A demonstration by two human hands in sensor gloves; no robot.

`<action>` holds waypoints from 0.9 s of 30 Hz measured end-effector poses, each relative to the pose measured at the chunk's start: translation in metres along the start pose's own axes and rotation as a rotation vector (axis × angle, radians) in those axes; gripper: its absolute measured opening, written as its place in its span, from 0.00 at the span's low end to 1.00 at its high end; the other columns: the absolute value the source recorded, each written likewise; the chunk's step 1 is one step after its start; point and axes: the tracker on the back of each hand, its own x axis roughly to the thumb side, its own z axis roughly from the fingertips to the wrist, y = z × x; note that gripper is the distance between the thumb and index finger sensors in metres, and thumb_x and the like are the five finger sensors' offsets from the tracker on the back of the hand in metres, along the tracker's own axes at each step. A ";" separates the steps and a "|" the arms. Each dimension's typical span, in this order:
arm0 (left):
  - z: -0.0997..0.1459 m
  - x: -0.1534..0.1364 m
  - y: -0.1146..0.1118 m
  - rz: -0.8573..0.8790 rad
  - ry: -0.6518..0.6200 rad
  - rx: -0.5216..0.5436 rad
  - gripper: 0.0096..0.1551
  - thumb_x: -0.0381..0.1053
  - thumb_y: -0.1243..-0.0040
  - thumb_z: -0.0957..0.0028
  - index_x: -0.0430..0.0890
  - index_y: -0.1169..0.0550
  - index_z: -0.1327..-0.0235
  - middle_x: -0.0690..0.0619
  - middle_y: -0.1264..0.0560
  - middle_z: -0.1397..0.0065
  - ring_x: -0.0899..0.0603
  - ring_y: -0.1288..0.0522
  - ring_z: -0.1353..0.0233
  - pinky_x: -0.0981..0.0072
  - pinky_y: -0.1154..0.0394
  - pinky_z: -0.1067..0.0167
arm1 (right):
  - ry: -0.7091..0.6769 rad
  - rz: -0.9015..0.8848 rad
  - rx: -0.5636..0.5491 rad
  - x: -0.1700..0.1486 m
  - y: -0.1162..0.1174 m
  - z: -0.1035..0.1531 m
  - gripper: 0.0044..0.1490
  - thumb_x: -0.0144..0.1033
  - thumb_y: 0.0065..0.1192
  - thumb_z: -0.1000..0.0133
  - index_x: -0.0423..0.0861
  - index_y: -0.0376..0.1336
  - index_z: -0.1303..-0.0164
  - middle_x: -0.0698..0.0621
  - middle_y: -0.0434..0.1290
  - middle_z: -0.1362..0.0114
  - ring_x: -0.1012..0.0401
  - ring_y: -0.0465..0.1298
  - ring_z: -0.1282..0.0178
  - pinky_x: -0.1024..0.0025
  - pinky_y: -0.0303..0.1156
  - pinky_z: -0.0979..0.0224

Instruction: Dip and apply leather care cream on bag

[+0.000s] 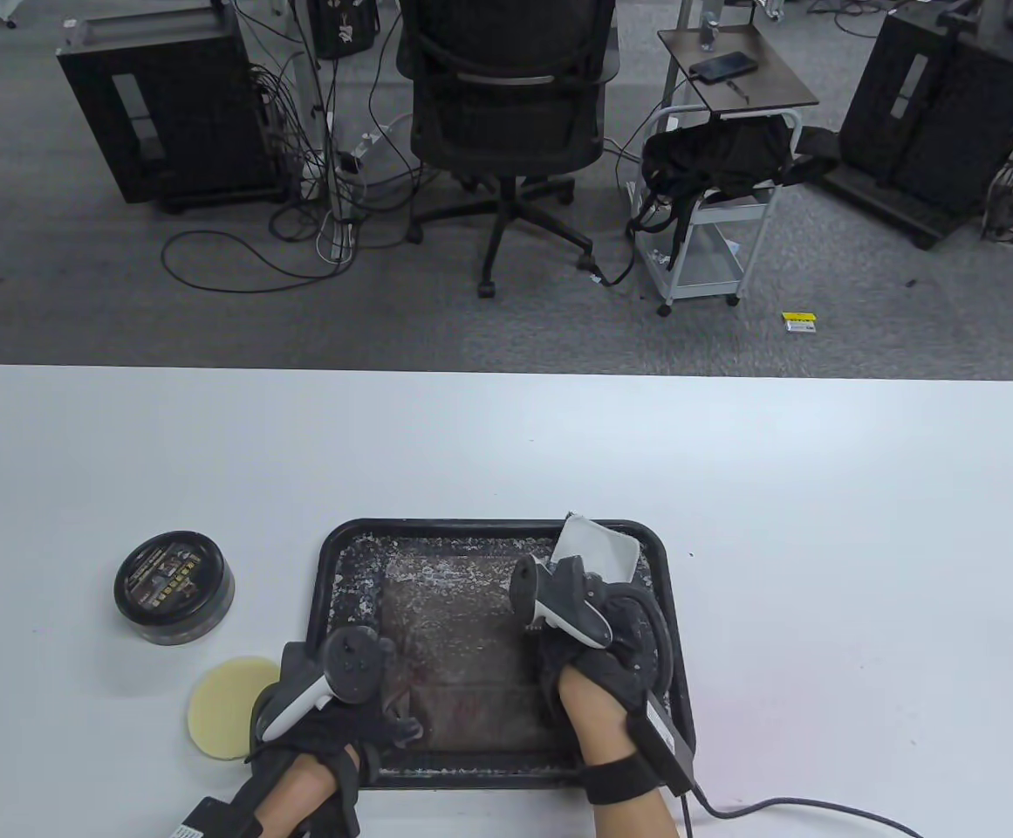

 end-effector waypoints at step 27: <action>-0.001 -0.002 0.001 0.029 -0.015 0.004 0.69 0.67 0.37 0.61 0.55 0.75 0.39 0.55 0.63 0.19 0.45 0.61 0.19 0.53 0.58 0.25 | -0.428 -0.087 -0.113 0.114 -0.006 0.020 0.39 0.30 0.55 0.50 0.55 0.54 0.25 0.46 0.54 0.19 0.44 0.59 0.22 0.45 0.61 0.23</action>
